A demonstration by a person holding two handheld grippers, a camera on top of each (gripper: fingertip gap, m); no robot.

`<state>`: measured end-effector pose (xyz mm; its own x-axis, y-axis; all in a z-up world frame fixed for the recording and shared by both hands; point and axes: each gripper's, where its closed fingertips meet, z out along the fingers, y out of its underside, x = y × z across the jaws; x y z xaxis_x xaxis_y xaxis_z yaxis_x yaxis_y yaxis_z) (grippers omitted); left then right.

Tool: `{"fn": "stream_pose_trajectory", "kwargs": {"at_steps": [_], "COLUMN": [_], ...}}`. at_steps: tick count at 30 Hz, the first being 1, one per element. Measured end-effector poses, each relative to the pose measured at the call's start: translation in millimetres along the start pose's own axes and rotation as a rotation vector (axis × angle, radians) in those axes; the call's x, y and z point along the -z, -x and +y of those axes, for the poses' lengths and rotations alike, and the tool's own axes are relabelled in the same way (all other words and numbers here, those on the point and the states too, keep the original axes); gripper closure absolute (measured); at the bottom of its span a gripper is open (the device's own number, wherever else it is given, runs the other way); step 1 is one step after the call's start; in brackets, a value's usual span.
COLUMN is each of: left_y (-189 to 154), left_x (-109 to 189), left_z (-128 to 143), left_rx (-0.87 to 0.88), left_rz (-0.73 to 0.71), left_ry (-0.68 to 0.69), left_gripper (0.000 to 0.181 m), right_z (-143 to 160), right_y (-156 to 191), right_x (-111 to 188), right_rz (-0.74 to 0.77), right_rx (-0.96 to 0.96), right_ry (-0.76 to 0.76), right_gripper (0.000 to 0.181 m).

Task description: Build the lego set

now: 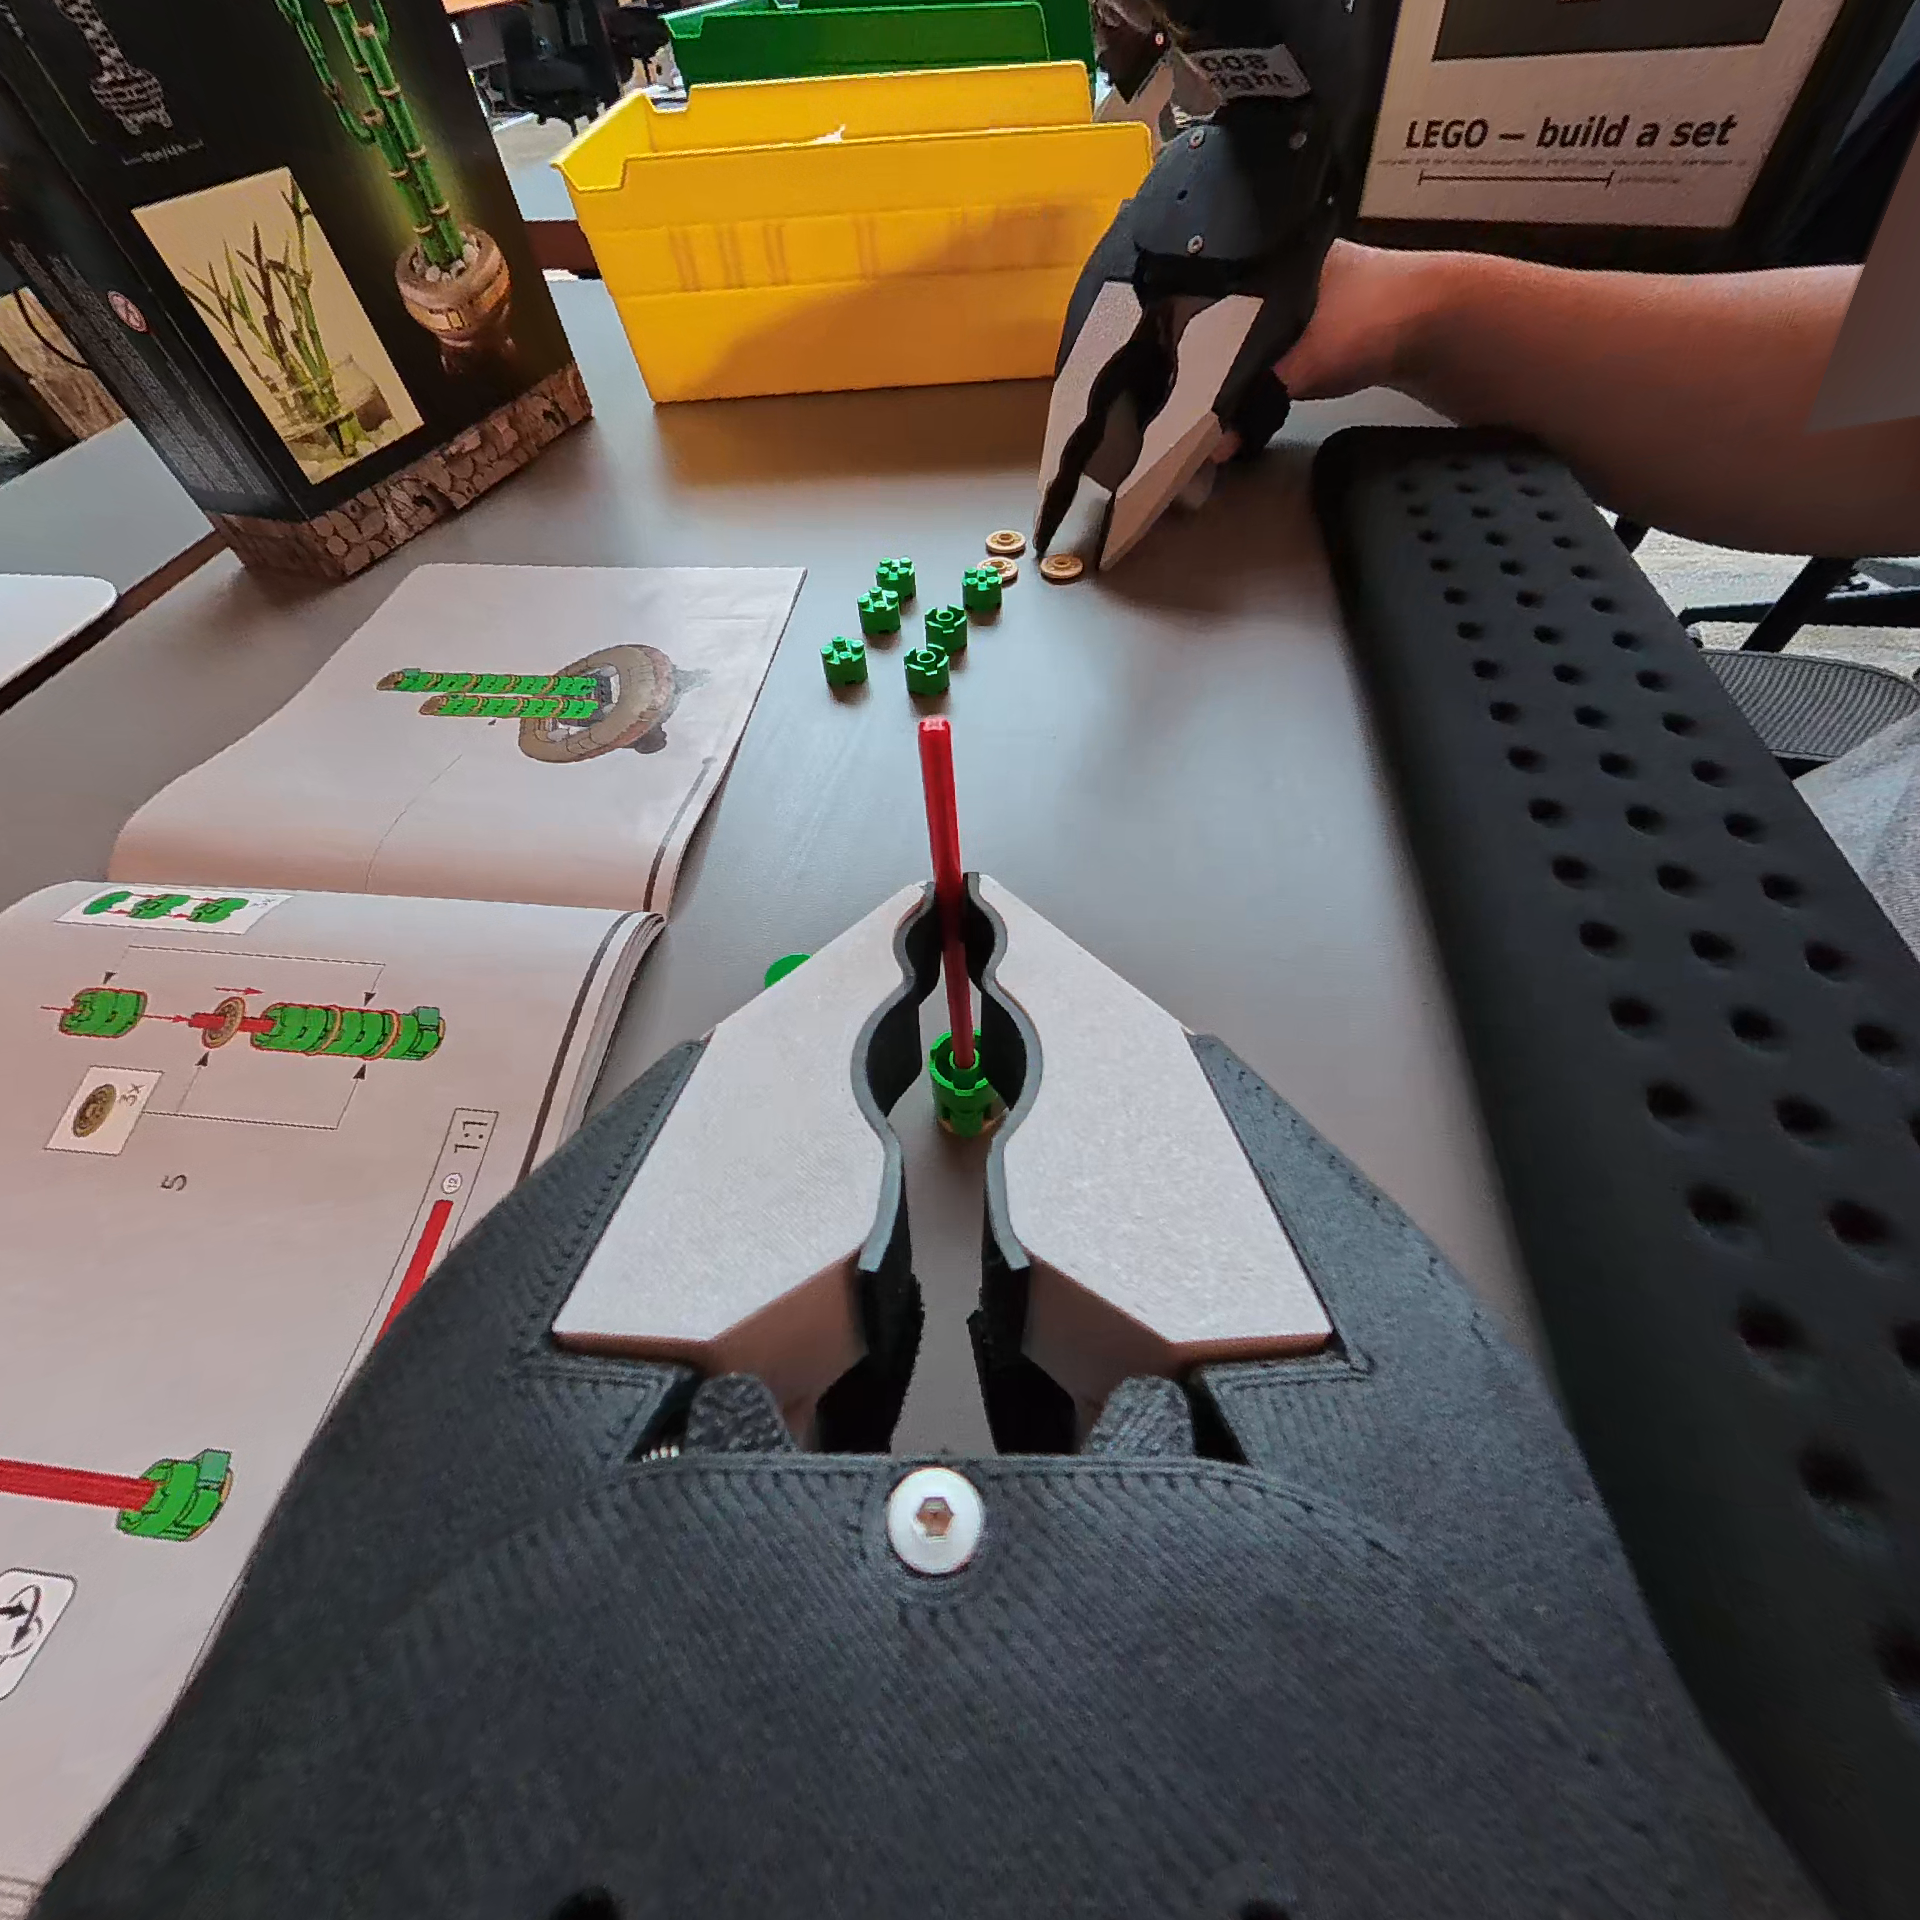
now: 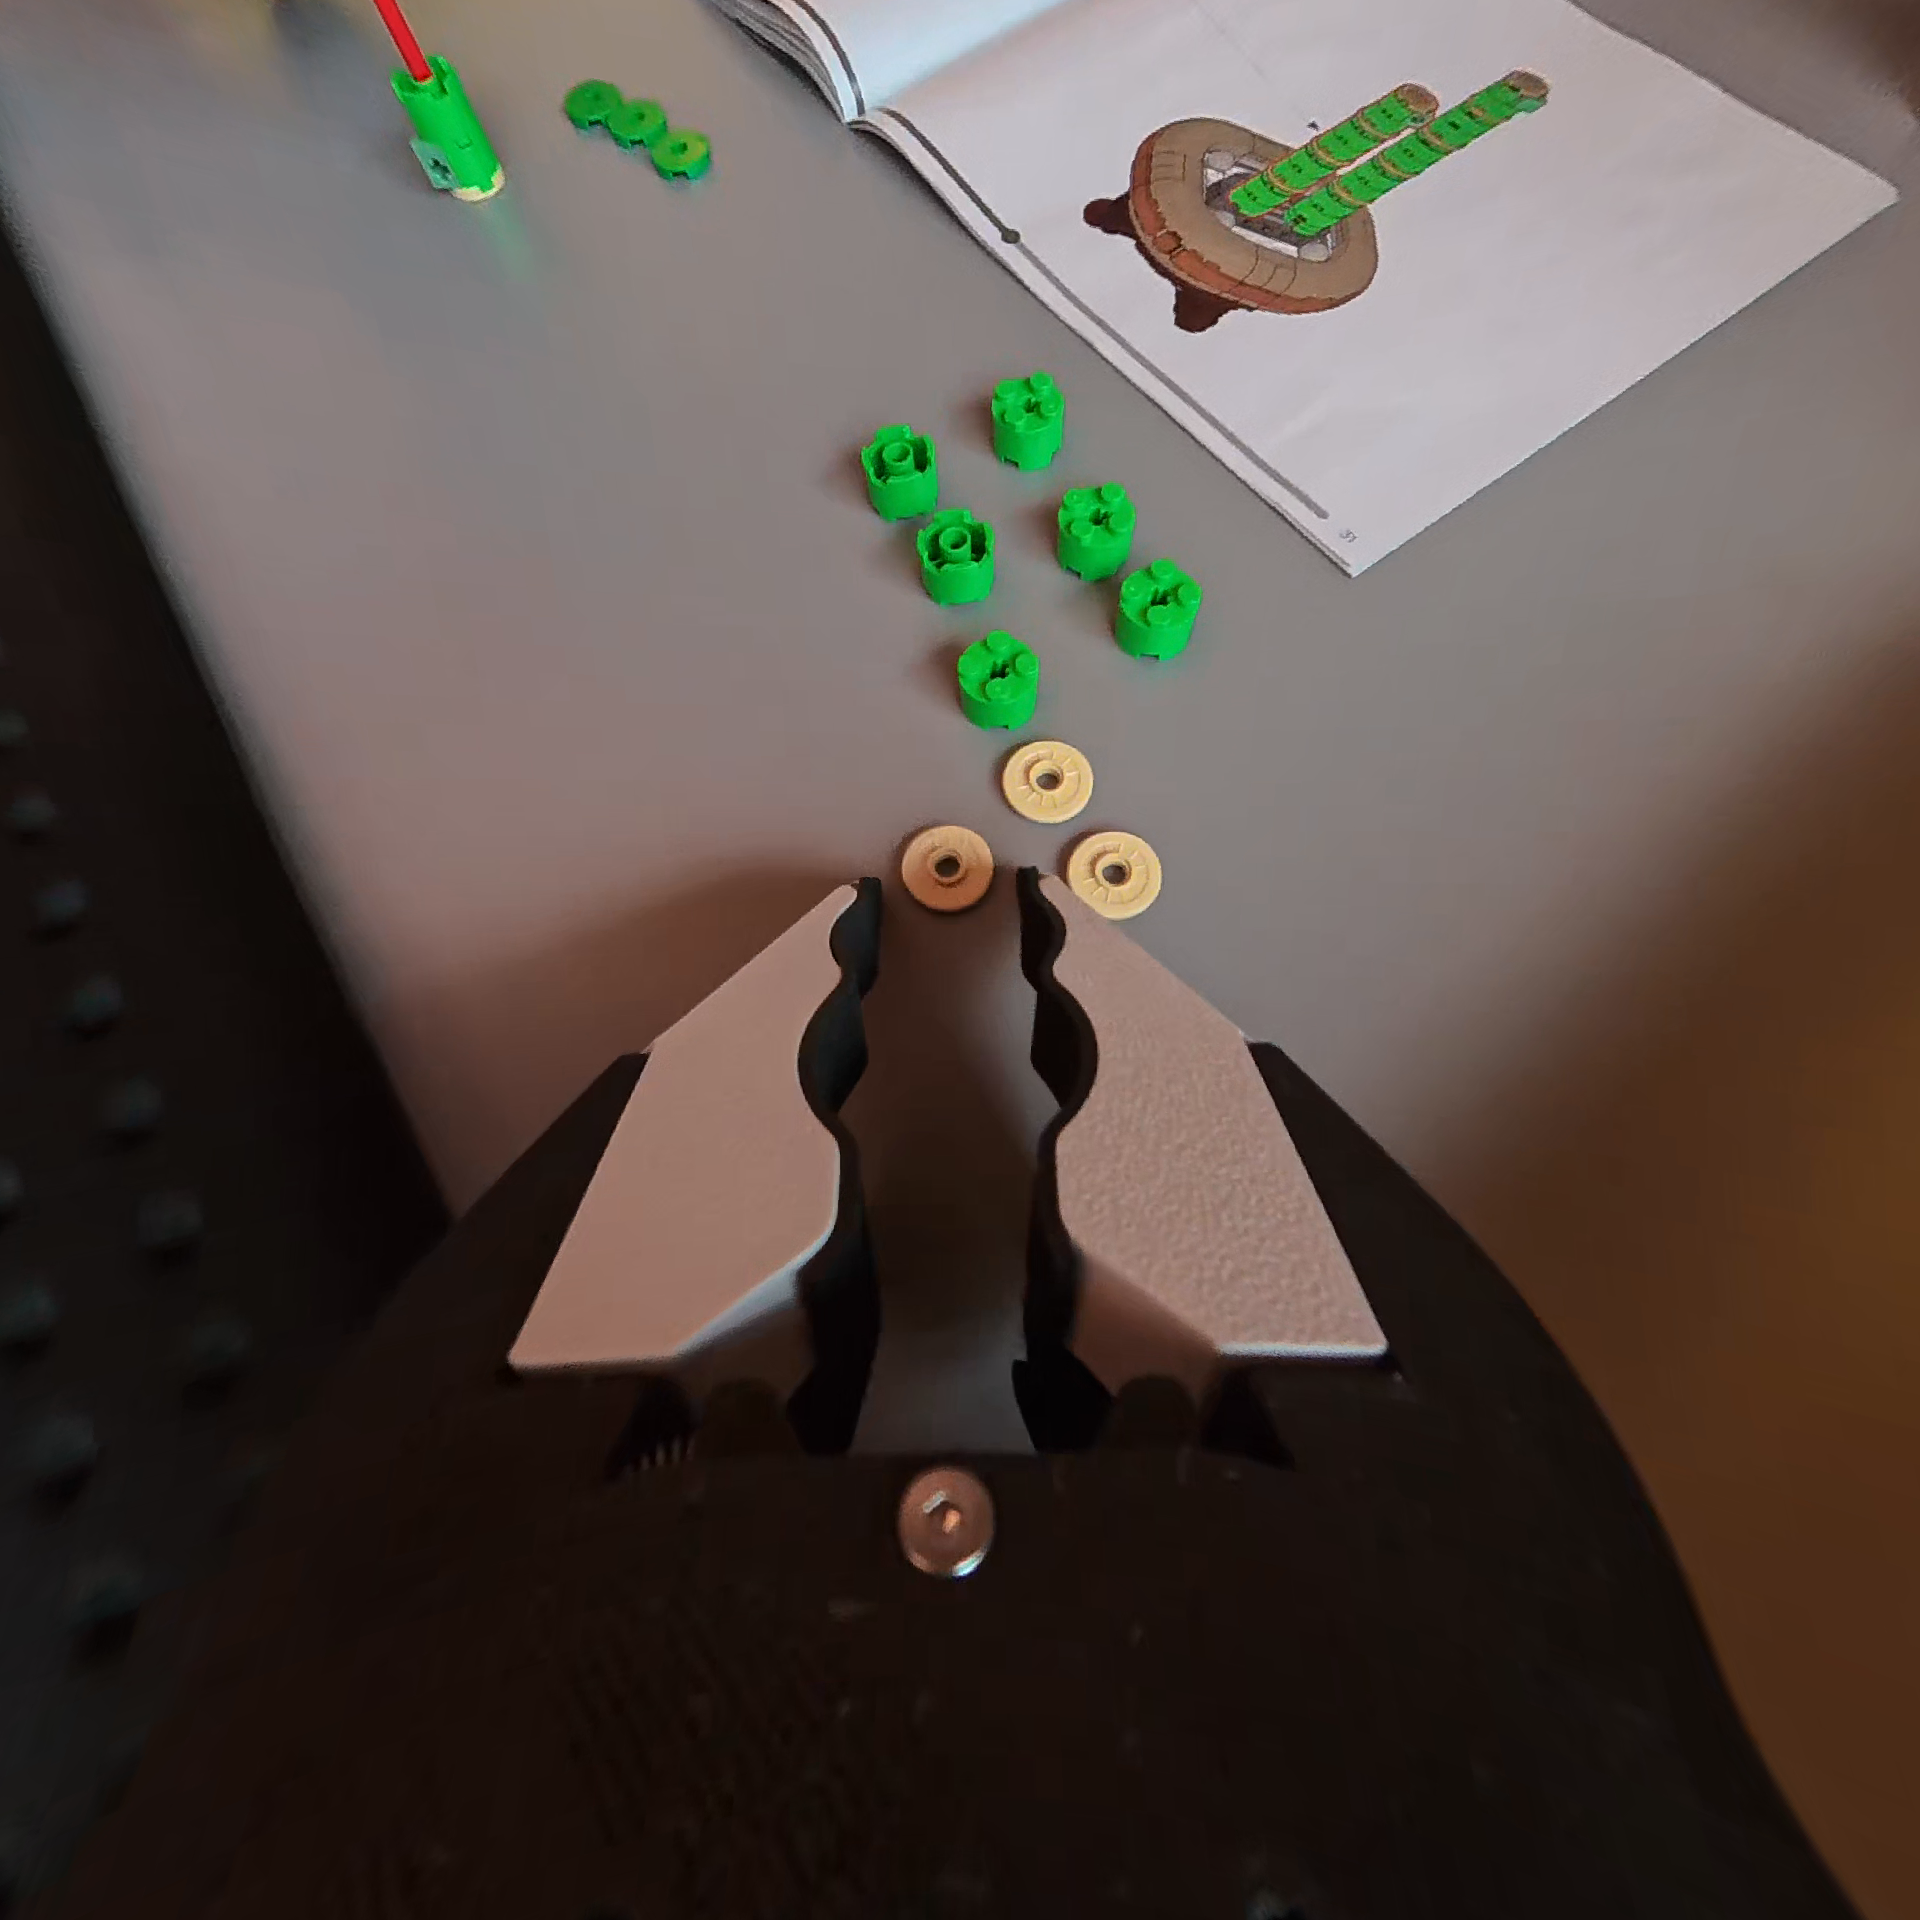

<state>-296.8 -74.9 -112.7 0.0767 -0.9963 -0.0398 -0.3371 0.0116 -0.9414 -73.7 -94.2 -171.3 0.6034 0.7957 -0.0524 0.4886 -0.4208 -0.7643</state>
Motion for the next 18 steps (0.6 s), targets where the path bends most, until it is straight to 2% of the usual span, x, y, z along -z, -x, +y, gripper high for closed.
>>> {"fn": "stream_pose_trajectory", "kwargs": {"at_steps": [2, 5, 6, 7, 10, 12, 14, 16, 18], "left_y": [0.2, 0.0, -0.1, -0.1, -0.1, -0.2, 0.0, 0.4, 1.3], "left_x": [0.3, 0.2, 0.1, -0.1, -1.4, -1.9, -1.7, -1.6, -1.7], "left_z": [0.3, 0.8, 1.2, 1.5, 3.9, 6.0, 7.0, 7.4, 7.5], "left_rx": [0.005, 0.007, 0.005, 0.003, 0.006, 0.009, 0.005, 0.000, 0.002], "left_rz": [0.003, 0.003, 0.002, 0.001, 0.004, 0.007, 0.002, -0.006, -0.012], "left_ry": [-0.001, 0.002, 0.004, 0.006, 0.016, 0.026, 0.032, 0.034, 0.035], "left_gripper": [0.179, 0.179, 0.179, 0.179, 0.179, 0.179, 0.179, 0.180, 0.180], "right_z": [-1.0, -6.9, -17.2, -40.3, -148.2, -197.9, -219.7, -222.0, -221.9], "right_y": [0.0, 7.6, 14.4, 26.8, 77.7, 105.8, 120.7, 128.6, 137.2], "right_x": [-1.5, -6.9, -9.5, -10.4, -2.5, -12.6, -39.8, -66.2, -79.2], "right_rz": [-0.002, -0.051, -0.085, -0.142, -0.328, -0.382, -0.376, -0.381, -0.416], "right_rx": [0.001, 0.013, 0.017, 0.019, 0.095, 0.193, 0.300, 0.377, 0.401], "right_ry": [0.002, 0.006, -0.012, -0.072, -0.358, -0.408, -0.342, -0.249, -0.209], "right_gripper": [0.164, 0.166, 0.166, 0.166, 0.166, 0.166, 0.166, 0.166, 0.166]}}
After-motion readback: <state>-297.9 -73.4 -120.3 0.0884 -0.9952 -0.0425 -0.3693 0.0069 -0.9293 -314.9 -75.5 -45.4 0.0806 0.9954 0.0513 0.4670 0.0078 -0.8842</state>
